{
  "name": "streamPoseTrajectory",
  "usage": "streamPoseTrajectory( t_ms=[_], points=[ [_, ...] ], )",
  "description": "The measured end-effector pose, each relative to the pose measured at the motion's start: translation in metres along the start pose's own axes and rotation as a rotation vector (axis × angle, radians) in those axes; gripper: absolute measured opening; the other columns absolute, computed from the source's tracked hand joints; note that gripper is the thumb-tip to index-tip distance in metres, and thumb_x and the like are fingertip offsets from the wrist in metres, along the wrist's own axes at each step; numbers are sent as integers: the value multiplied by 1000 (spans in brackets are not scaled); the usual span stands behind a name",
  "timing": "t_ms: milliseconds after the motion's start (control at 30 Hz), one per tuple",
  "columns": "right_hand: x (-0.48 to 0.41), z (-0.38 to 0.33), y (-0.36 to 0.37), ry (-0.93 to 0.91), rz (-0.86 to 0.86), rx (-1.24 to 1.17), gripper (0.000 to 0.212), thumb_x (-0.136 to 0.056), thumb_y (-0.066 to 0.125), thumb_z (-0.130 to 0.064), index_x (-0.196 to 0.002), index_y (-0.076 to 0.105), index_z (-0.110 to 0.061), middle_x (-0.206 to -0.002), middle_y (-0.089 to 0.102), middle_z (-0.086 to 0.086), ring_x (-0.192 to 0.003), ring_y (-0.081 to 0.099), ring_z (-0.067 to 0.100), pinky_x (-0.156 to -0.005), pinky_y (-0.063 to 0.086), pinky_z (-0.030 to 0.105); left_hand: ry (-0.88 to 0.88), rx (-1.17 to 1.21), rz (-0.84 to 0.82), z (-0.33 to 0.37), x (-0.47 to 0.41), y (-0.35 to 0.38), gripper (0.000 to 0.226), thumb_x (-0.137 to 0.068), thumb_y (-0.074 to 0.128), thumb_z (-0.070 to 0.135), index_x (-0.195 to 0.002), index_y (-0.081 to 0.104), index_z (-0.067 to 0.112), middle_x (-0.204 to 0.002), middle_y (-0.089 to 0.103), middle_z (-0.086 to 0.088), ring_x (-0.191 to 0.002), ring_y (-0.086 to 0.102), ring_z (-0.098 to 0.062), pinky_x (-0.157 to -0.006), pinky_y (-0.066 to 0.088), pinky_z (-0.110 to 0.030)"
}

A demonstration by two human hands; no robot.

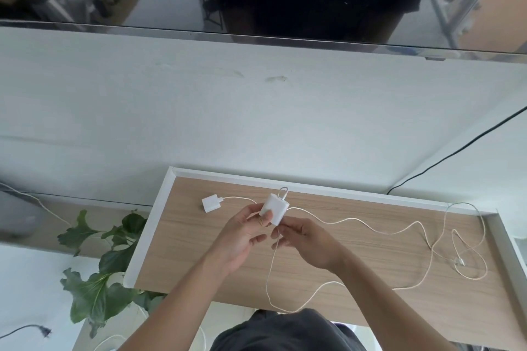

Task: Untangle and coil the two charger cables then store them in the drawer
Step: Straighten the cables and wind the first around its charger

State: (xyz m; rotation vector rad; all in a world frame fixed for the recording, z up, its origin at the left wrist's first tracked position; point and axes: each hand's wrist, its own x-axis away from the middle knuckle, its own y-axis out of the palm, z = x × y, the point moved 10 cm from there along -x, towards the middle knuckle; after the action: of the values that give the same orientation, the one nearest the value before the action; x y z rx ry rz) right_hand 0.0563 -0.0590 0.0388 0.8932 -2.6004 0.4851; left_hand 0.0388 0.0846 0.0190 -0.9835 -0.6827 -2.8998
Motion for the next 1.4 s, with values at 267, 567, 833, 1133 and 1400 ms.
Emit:
streamPoseTrajectory(
  t_ms=[267, 567, 833, 1133, 1400],
  points=[
    [4, 3, -14, 95, 125, -99, 30, -117, 54, -27, -117, 82, -18, -84, 57, -4, -64, 65, 20, -75, 60, 31, 143, 104, 94, 19, -5, -7, 42, -99, 81, 15, -134, 62, 1, -125, 77, -29, -113, 75, -37, -109, 60, -45],
    [27, -46, -61, -3, 177, 241, 24, -112, 64, -38, -102, 84, -29, -57, 35, -13, -52, 31, 7, -52, 29, 21, 306, -372, 190, 56, 12, -19, 34, -92, 90, 25, -122, 82, 37, -114, 78, 1, -96, 82, -24, -91, 66, -31],
    [32, -90, -95, -132, 315, 249, 11, -103, 79, -40, -97, 80, -30, -59, 45, -19, -59, 39, 7, -58, 34, 17, 289, -409, 10, 42, 14, 23, 38, -100, 81, 14, -136, 77, 23, -117, 77, -9, -94, 75, -20, -89, 62, -24],
    [27, -97, -104, -194, 326, 126, 18, -101, 79, -50, -101, 80, -33, -65, 42, -16, -65, 36, 14, -63, 34, 29, 195, -169, -76, 30, 18, 43, 38, -89, 83, 28, -122, 80, 11, -106, 78, -7, -99, 71, -19, -94, 63, -34],
    [13, -66, -101, -82, 316, -21, 23, -101, 79, -49, -99, 84, -27, -89, 70, 11, -69, 50, 10, -67, 41, 29, 137, -49, -162, 36, 22, 56, 46, -92, 81, 24, -133, 74, 3, -119, 80, -10, -109, 75, -23, -105, 63, -45]
  ],
)
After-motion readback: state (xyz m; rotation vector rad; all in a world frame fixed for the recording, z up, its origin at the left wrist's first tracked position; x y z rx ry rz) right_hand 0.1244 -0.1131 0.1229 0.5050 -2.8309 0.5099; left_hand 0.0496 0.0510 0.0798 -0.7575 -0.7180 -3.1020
